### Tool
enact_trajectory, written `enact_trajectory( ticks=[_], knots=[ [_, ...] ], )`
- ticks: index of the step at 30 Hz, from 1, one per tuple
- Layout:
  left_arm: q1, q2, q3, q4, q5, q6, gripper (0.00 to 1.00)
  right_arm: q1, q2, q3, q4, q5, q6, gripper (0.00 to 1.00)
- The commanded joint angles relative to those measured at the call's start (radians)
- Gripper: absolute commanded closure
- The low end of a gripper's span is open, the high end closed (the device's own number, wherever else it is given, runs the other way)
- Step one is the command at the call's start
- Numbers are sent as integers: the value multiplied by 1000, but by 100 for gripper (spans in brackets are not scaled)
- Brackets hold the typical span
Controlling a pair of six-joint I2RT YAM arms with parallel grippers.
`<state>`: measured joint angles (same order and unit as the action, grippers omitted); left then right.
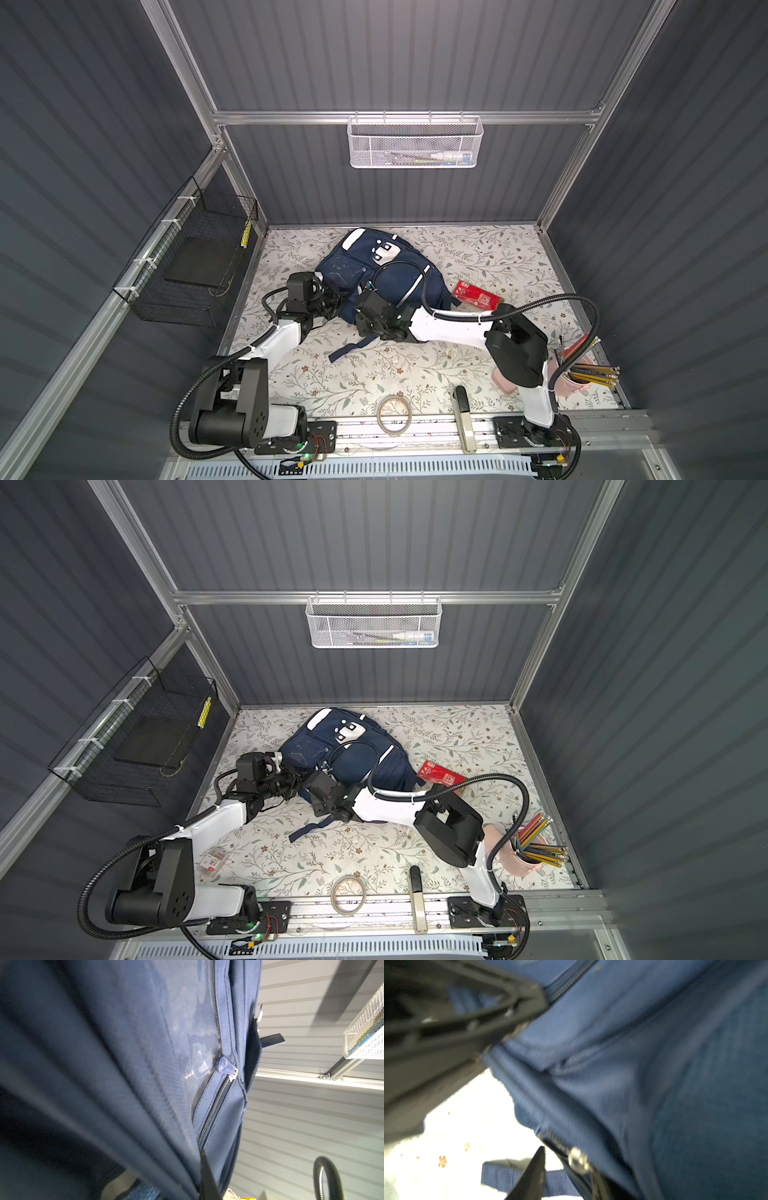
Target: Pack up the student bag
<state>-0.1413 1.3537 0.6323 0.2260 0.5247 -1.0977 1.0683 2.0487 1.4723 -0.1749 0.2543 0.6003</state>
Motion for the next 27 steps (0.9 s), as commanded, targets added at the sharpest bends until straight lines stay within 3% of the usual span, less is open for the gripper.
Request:
enact_trajectory(
  ticks=[1,9,27],
  knots=[
    [-34,-51,-28,-39,131,-4,100,-72,31,22,74,101,1,78],
    [-28,-35,-19,-64,125,26,100,-78,-29,-30,77,55,-10,100],
    [38,19,87,-65,142,45,100,-88,-180,-179,-196,-67,91,100]
  ],
)
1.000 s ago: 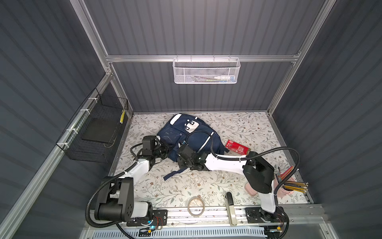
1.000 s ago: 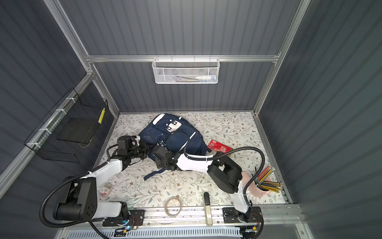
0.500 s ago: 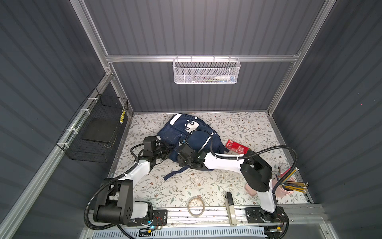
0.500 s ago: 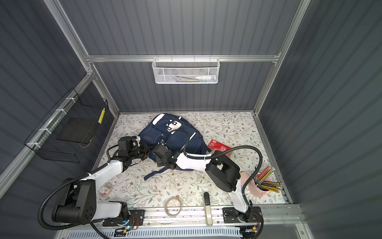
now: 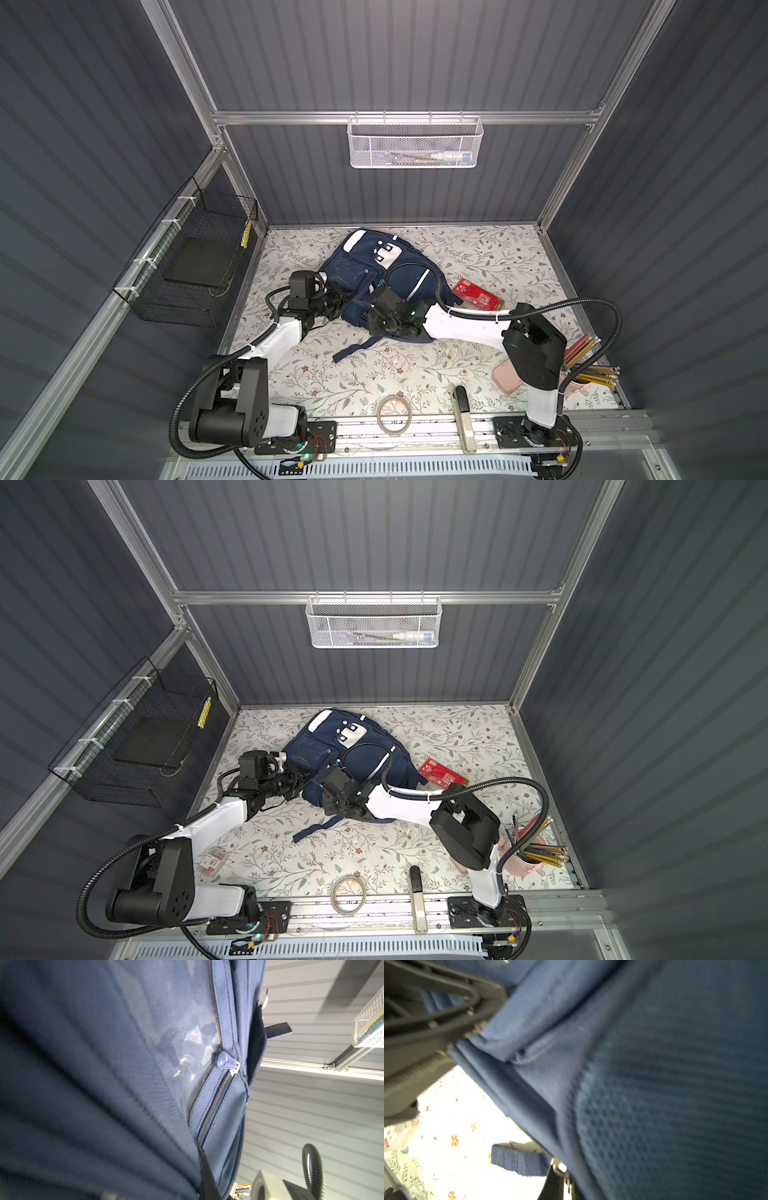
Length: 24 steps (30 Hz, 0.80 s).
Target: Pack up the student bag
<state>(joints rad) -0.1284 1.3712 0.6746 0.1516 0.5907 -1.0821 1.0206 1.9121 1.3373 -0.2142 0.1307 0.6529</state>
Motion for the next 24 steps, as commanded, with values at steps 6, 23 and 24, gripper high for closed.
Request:
enact_trajectory(
  ticks=[6,23,24],
  knots=[
    [51,25,42,47,91,12,100,-48,-97,-91,-240,40,42,100],
    [90,117,77,56,92,66,100,-129,-315,-321,-372,31,-25,100],
    [96,128,88,41,86,83,100,-128,-314,-315,-377,28,-49,100]
  ],
)
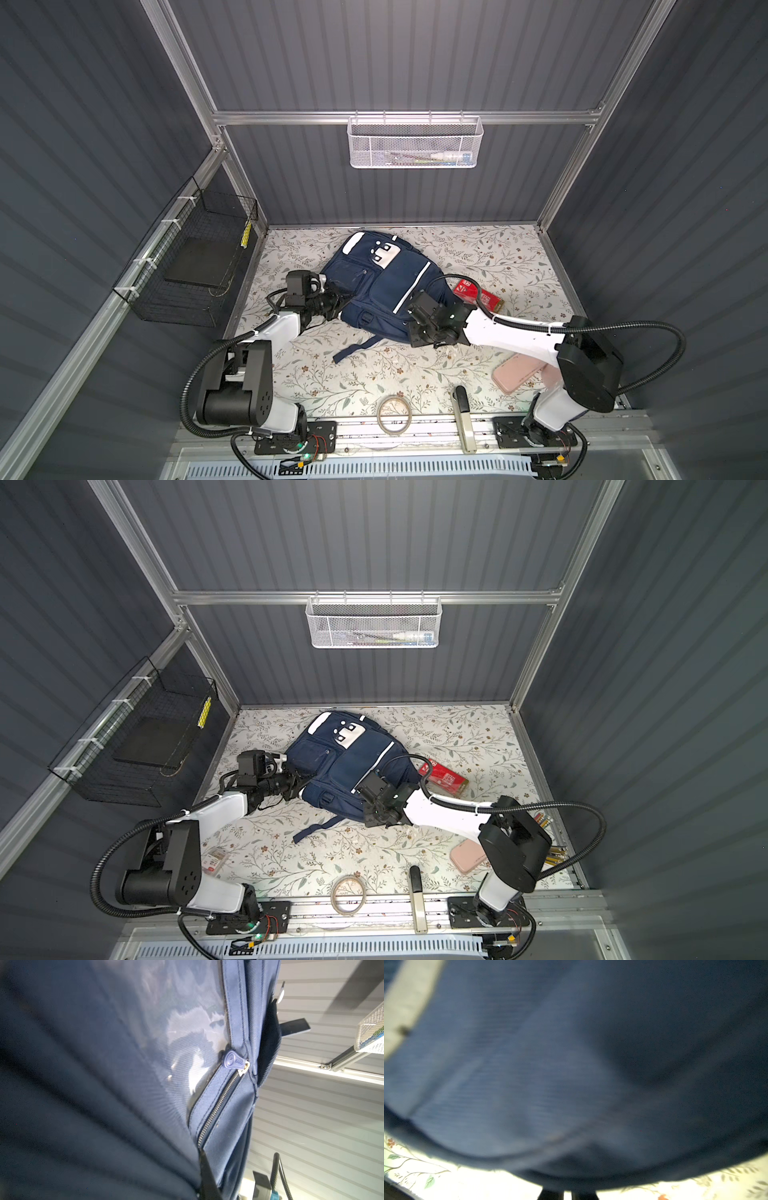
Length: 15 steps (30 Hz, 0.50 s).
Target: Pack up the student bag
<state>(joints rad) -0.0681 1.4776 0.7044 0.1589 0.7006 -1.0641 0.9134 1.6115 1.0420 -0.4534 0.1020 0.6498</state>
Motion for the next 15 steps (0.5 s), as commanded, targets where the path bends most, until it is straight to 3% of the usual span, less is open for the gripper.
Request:
enact_trajectory(
  ticks=[1,5,7,9,10,12,15],
  knots=[
    [40,30,73,13,-35,83,100,-21,-10,-10,-149,56,-55,100],
    [41,79,102,37,-71,84,94,23,-6,49,-101,-4,-102,100],
    [40,100,108,91,-53,63,65,52,41,123,-102,-24,-103,100],
    [40,78,154,-28,-92,125,30,71,100,212,-101,-42,-99,100],
    [39,55,166,-74,-108,148,19,78,122,245,-87,-47,-97,100],
    [40,-18,157,-142,-123,172,1,82,165,311,-50,-79,-93,100],
    [39,-137,63,-155,-115,131,0,85,222,401,-30,-88,-91,100]
  ],
)
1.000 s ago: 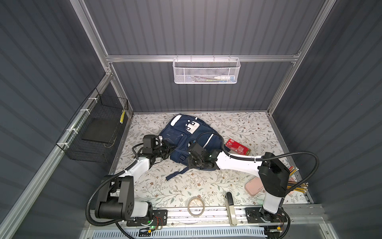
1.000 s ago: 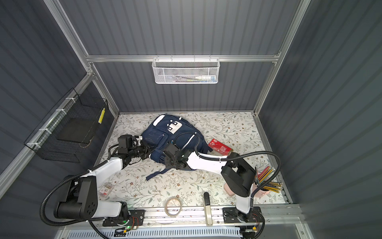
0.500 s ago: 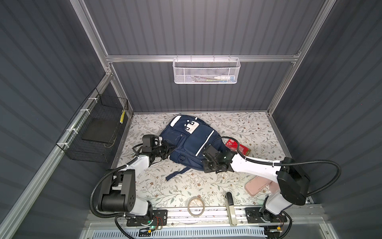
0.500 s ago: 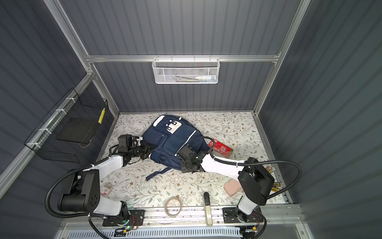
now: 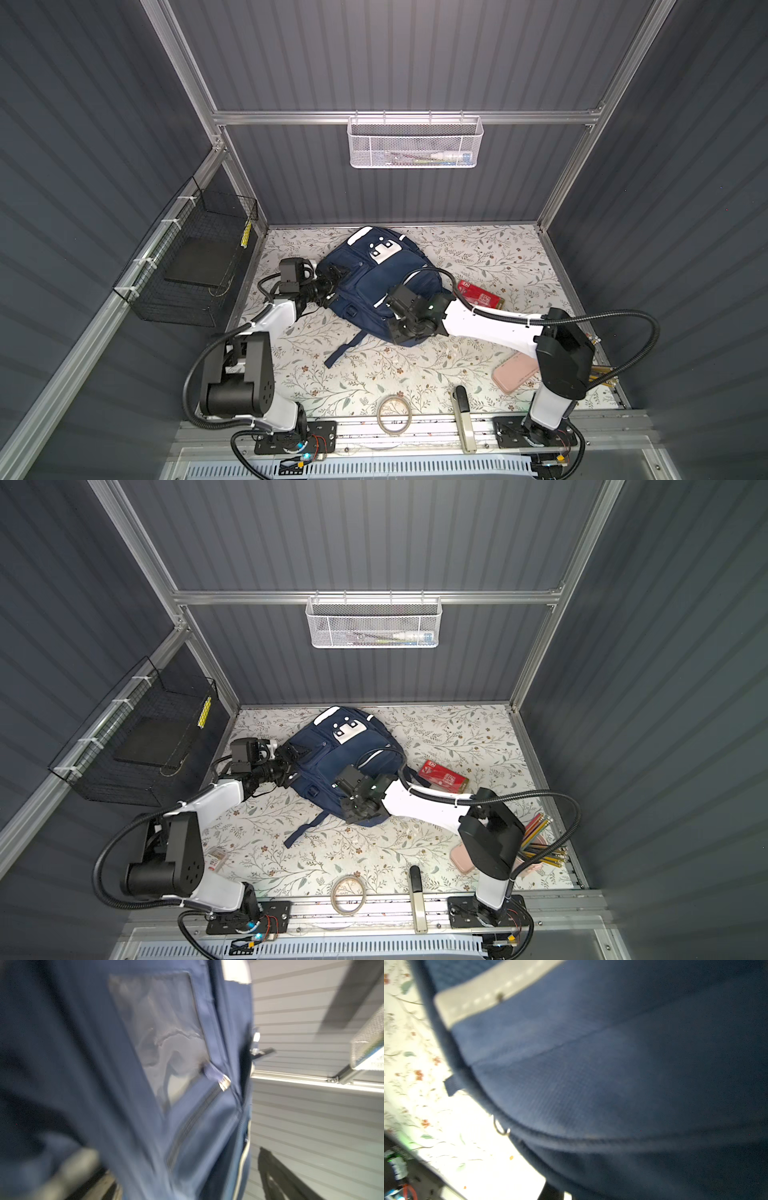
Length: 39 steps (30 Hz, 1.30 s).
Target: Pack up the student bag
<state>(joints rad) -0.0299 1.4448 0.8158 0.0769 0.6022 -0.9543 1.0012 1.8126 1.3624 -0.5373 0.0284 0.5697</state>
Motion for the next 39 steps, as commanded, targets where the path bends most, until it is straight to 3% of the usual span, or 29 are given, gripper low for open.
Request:
enact_trajectory(
  ticks=[1,5,9,13,21,30,35,39],
  knots=[
    [-6,-146,-100,-61,-16,-11,0,-1,39,105,67,-34,-14,100],
    [-103,-271,-300,78,-75,-210,9,22,91,191,59,-41,-35,100],
    [-227,-283,-353,150,-197,-270,17,51,108,217,41,-31,-59,100],
    [-255,-225,-320,208,-208,-276,37,85,93,189,49,-14,-66,100],
    [-255,-237,-276,85,-244,-192,99,60,5,11,61,22,-30,100],
    [-224,-257,-244,12,-169,-156,100,-128,-174,-258,54,59,-75,100],
    [-217,-274,-222,-18,-148,-149,100,-230,-149,-271,66,74,-163,100],
    [-196,-298,-212,-71,-118,-111,100,-342,-128,-280,123,-10,-187,100]
  ],
)
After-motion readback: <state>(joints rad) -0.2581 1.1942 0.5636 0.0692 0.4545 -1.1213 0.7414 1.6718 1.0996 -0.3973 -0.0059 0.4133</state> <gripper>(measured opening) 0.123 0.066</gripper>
